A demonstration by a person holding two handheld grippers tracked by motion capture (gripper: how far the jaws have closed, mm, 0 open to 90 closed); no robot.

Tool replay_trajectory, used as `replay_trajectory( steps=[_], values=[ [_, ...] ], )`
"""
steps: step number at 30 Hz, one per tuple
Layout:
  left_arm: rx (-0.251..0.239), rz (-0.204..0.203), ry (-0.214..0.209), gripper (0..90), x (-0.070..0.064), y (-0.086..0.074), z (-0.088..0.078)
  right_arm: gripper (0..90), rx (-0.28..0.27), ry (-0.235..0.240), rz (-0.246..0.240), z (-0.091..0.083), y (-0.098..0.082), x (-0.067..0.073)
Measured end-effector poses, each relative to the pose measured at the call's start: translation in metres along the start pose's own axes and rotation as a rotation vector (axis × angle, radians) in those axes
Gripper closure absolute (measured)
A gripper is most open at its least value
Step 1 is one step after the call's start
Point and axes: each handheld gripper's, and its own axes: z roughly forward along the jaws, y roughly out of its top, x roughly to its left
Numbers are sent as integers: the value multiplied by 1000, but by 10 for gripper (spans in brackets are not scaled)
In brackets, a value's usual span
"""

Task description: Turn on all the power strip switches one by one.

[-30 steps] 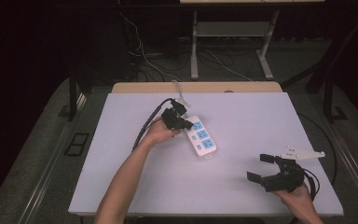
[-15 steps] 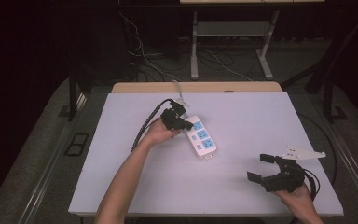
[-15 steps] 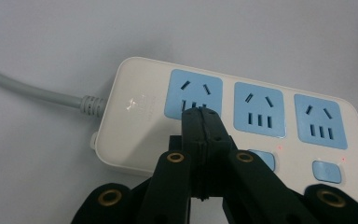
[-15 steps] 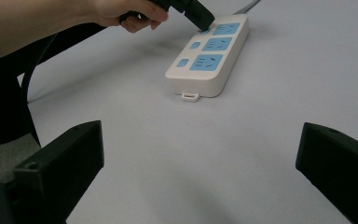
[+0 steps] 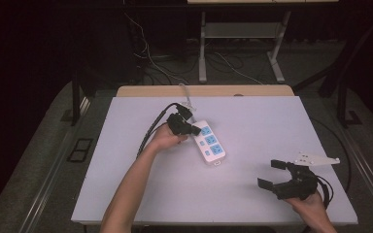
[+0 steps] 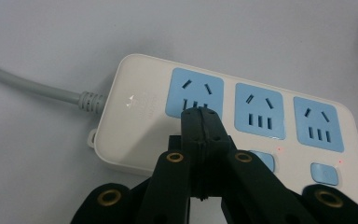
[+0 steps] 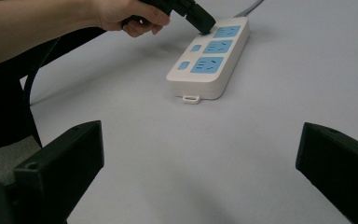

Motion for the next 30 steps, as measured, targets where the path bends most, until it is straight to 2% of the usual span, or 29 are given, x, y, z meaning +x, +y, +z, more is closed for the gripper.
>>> replay_trajectory(
  steps=[5, 10, 17, 24, 30],
  values=[
    [0, 11, 5, 898, -1, 0, 0, 7, -1, 0, 5, 0, 0, 0],
    [-29, -18, -6, 899, 1, -6, 0, 7, -9, 1, 6, -2, 0, 0],
    [-35, -14, 6, 898, 0, -6, 0, 7, -8, 0, 3, -1, 0, 1],
    [-64, -43, -4, 896, 1, -10, 0, 7, 5, -1, 1, 1, 0, 0],
    [-63, -25, 16, 891, -3, -8, 0, 7, 8, -4, -1, 1, 0, 0]
  ],
)
